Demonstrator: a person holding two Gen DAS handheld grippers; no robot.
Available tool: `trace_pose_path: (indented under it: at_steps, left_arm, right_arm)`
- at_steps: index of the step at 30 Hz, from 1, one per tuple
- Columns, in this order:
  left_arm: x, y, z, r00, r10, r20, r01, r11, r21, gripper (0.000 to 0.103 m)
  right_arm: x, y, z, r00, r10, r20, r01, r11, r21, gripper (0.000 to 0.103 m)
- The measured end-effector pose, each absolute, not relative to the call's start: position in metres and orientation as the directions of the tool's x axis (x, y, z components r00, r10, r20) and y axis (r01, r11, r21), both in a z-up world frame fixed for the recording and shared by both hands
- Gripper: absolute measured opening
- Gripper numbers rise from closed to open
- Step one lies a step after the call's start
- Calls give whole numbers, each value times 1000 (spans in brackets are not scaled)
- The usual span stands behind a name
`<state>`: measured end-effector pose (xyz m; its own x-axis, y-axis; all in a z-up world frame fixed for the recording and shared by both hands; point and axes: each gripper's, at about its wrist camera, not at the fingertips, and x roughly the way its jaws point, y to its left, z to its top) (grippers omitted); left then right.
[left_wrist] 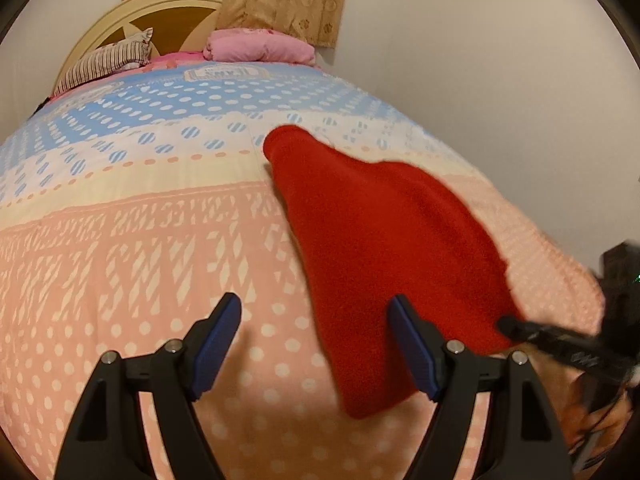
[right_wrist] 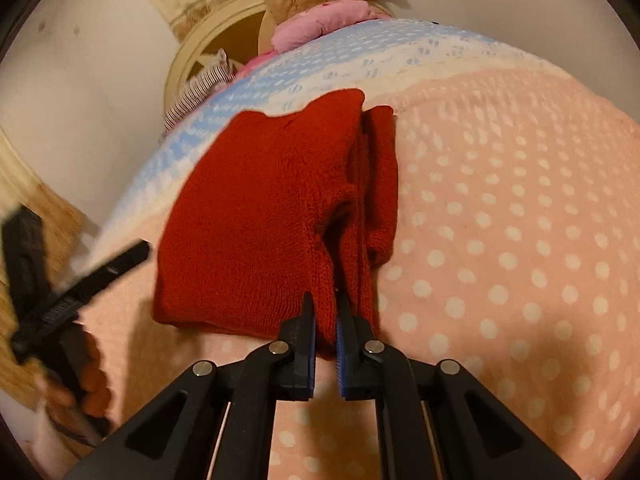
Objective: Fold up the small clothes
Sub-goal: 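Release the folded sweater with the left gripper and smooth it with the right gripper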
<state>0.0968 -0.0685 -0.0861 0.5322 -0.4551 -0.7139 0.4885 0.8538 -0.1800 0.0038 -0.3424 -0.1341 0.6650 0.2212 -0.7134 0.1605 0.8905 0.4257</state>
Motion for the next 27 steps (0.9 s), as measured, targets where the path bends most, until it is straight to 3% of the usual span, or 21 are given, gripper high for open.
trace_pose_path:
  at_steps: [4,8,11,14,17,22,27]
  left_arm:
    - [96,-71,-101,523,-417,-743,477,866,-150,88]
    - [97,-76,-110,511,-408,-757,452,876,-168,90]
    - [94,-83,-108,516,-389,-763,447,882,-148,90]
    - [91,-90,-106,535,-353,-768,448,889,-96,90]
    - [90,-95,-107,539,-328,-776,455,888,-59,91]
    - [90,-97,-109,549,-314,-775,449,892,-44,93]
    - [88,-91,-103,550,-313,-774,451,892,-40,93]
  right_arm:
    - [-6,-341,-117,672,187,-717,154,911,382,12]
    - [-15,-336,-82,748,21,-663,206,943,262,12]
    - [1,-316,-65,775,17,-632,140,970,198,12]
    - [34,-297,-75,748,21,-664,94,986,137,12]
    - [62,-302,-110,675,0,-738,132,984,120,10]
    - [59,-329,-127,708,85,-701,154,950,271,9]
    - [57,-316,-120,698,65,-713,138,965,224,10]
